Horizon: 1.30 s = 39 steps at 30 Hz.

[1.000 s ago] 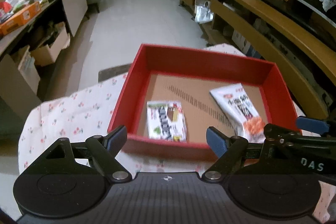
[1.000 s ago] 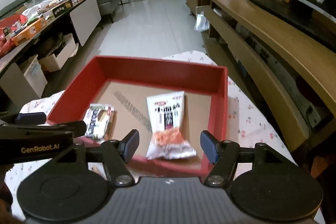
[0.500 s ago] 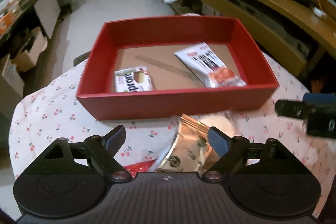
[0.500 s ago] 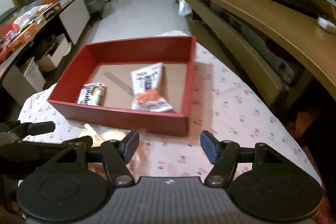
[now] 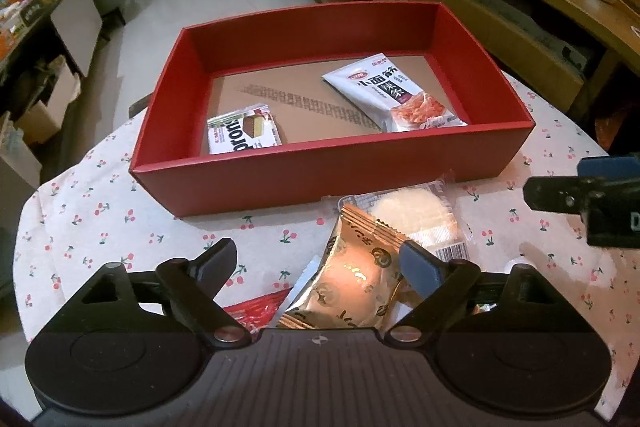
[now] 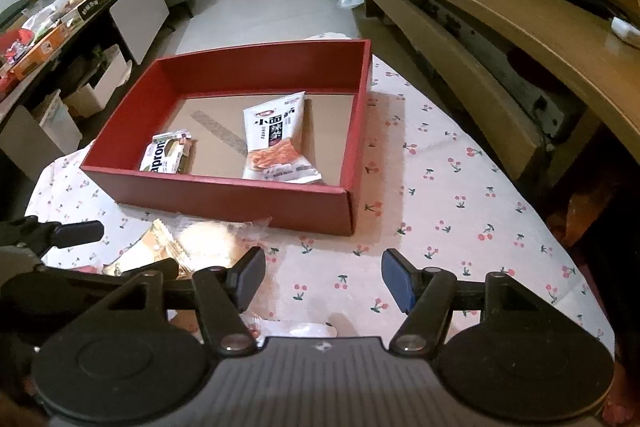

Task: Organize snacks
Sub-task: 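Grasp the gold pastry packet with the left gripper while the right gripper reaches the clear-wrapped bun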

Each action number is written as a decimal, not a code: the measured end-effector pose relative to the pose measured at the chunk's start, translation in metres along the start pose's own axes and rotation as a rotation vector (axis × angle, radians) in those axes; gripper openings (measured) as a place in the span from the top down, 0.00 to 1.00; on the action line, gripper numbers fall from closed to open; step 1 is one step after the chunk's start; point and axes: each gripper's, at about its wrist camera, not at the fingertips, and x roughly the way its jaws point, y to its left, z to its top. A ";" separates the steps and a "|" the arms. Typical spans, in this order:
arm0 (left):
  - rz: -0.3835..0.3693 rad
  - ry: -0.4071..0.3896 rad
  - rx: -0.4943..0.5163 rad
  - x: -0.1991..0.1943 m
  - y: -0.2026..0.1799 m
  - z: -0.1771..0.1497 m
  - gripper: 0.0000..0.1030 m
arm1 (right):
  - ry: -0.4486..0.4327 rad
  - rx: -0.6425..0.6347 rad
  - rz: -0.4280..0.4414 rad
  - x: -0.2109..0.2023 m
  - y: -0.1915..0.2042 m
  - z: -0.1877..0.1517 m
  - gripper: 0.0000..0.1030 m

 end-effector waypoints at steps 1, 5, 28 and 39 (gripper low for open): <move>-0.007 0.002 0.002 0.000 0.000 0.000 0.10 | 0.001 0.001 0.001 0.000 0.000 0.000 0.25; -0.012 0.016 0.021 0.005 -0.004 -0.002 0.09 | 0.016 -0.006 0.015 0.004 0.004 -0.001 0.25; -0.101 0.035 -0.053 0.004 0.010 0.000 0.55 | 0.027 -0.023 0.044 0.008 0.015 0.001 0.25; -0.083 0.020 -0.058 0.000 0.015 -0.001 0.56 | 0.022 -0.021 0.050 0.007 0.017 0.002 0.25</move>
